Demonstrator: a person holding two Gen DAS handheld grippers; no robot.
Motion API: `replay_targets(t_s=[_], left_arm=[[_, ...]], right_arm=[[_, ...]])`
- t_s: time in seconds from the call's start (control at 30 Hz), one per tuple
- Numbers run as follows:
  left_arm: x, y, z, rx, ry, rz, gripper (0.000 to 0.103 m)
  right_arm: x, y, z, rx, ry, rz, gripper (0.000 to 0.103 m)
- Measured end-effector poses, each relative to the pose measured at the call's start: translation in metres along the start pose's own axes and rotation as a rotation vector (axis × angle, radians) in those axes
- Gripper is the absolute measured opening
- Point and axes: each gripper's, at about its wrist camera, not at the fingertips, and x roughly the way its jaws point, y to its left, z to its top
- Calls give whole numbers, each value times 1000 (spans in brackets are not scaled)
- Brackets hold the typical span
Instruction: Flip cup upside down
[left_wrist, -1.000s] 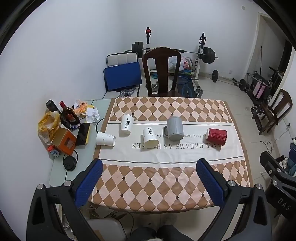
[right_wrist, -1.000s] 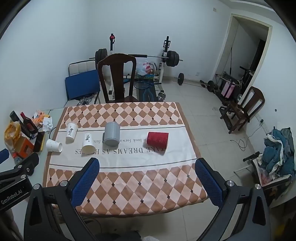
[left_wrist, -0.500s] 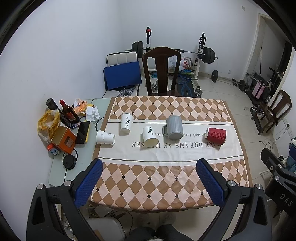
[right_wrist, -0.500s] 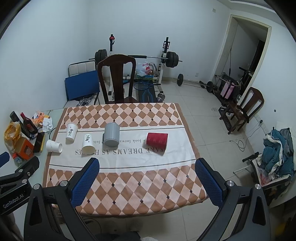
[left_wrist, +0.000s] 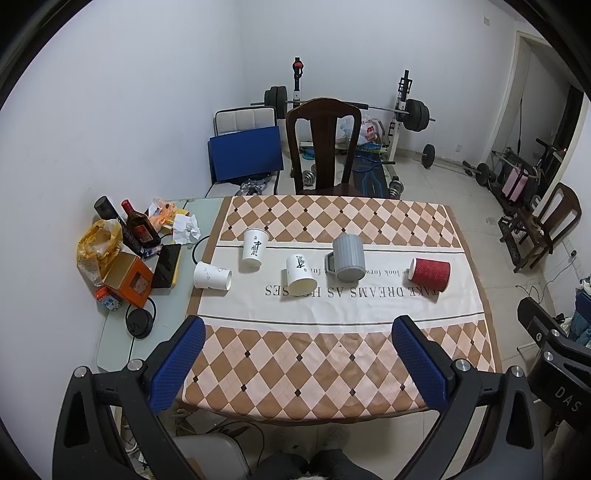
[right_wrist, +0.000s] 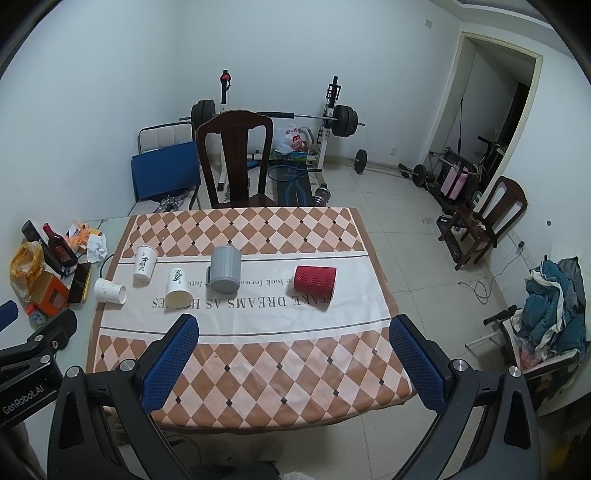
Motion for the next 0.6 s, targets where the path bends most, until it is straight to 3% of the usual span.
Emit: replay_targets(t_s=[0.6], left_arm=[[-13, -2, 6, -9, -9, -10, 103]], right_arm=[[-4, -4, 1, -1, -6, -3, 103]])
